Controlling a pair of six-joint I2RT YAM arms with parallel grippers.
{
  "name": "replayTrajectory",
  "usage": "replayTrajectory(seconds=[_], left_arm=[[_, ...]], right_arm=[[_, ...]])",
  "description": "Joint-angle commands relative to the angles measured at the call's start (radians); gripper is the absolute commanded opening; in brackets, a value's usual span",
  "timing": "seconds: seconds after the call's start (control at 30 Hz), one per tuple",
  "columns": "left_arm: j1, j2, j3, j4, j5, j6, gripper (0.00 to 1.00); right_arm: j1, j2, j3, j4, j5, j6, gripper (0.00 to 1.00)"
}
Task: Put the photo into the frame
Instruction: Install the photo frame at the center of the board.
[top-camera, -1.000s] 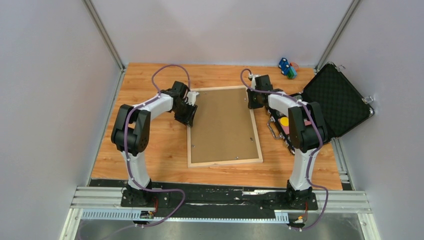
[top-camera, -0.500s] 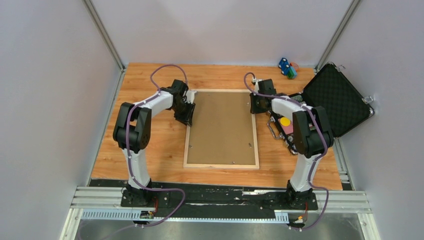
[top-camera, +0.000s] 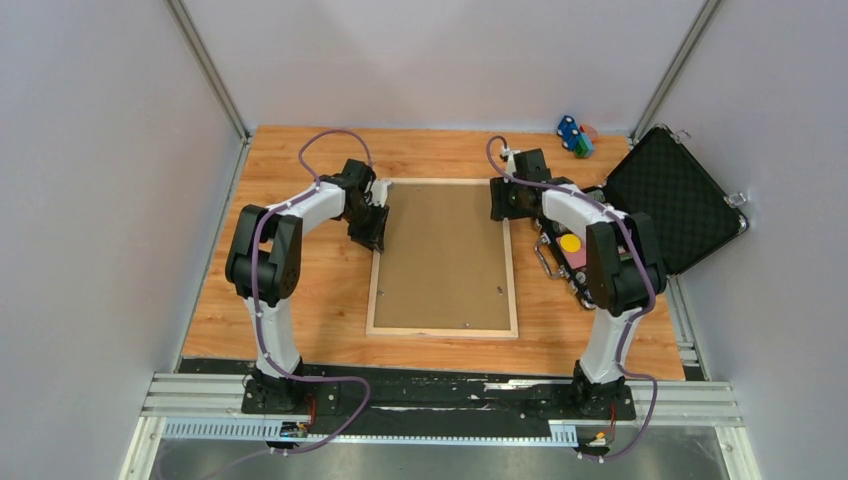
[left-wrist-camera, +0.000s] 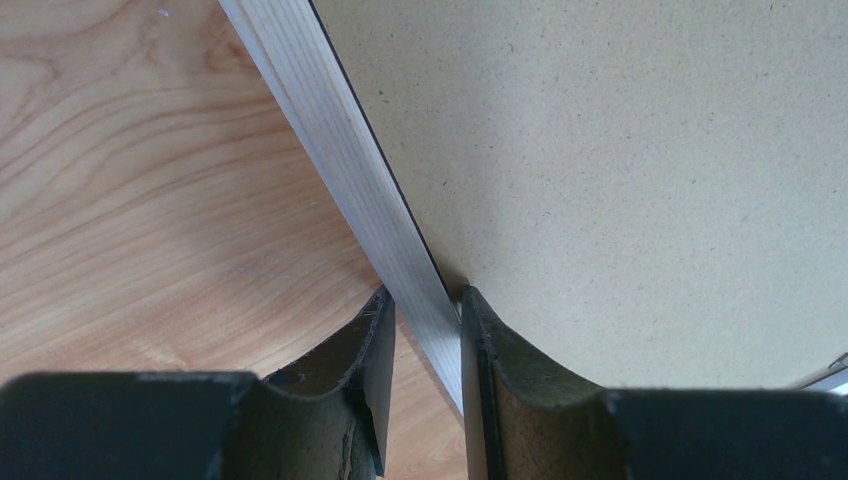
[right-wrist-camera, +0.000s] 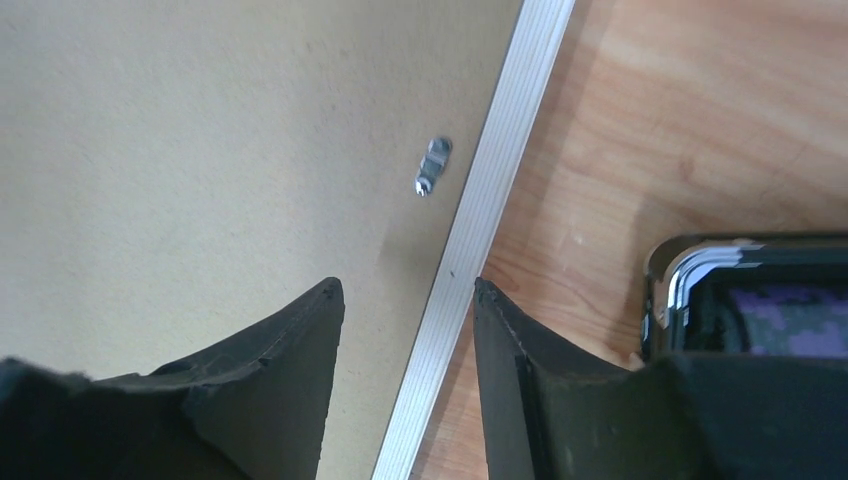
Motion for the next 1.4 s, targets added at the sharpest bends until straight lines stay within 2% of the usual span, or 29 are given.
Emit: replayTrajectory(seconds=[0.0, 0.33, 0.97, 1.37], left_arm=[[0.005, 0.039, -0.039, 0.066, -0.073, 0.031, 0.0], [0.005, 0.027, -0.048, 0.074, -0.077, 0.038, 0.0], [0.005, 0.03, -0.049, 0.075, -0.064, 0.044, 0.0], [0.005, 0.034, -0.052, 0.075, -0.061, 0.047, 0.0]], right_arm=[[0.002, 0.025, 0.112, -0.017, 0.009, 0.019, 0.5], [-0.029, 0.16, 0.258, -0.074, 0.035, 0.056, 0.49], [-0.048, 0.24, 0.289, -0.077, 0.03, 0.075, 0.47], [-0.066, 0.254, 0.288, -0.077, 0.018, 0.076, 0.35]])
